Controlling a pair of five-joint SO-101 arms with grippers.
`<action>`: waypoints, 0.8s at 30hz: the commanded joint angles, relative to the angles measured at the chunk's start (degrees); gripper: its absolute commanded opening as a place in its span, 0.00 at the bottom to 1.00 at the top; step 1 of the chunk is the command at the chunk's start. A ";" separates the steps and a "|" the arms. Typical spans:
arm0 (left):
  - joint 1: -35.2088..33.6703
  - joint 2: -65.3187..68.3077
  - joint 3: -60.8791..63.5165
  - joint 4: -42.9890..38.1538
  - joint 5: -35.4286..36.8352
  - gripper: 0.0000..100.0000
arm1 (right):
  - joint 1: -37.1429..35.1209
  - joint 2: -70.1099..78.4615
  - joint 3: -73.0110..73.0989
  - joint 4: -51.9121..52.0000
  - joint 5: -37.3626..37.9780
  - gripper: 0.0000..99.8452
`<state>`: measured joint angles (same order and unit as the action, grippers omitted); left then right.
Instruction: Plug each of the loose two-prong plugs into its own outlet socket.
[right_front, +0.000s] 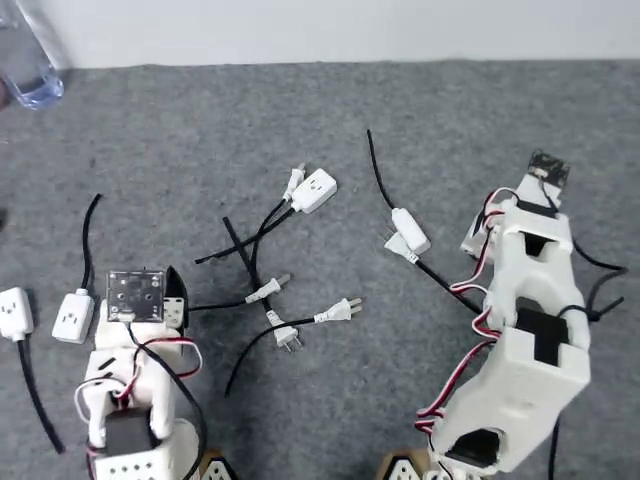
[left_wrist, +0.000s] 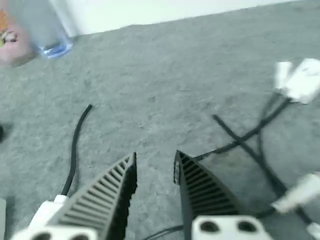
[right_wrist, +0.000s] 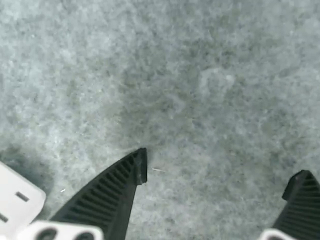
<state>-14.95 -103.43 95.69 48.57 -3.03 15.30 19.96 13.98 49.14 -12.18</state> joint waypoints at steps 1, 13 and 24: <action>-3.78 0.88 0.84 -4.22 0.44 0.12 | -1.01 -0.40 -4.48 2.24 0.70 0.42; -1.32 1.41 0.84 -3.78 0.44 0.12 | -4.70 -0.40 -22.42 18.68 16.79 0.42; -1.05 1.49 0.84 -3.78 0.18 0.12 | -11.38 -10.42 -23.56 35.47 52.75 0.42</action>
<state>-16.35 -102.20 96.66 46.11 -3.03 5.98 14.51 -6.59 79.65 31.69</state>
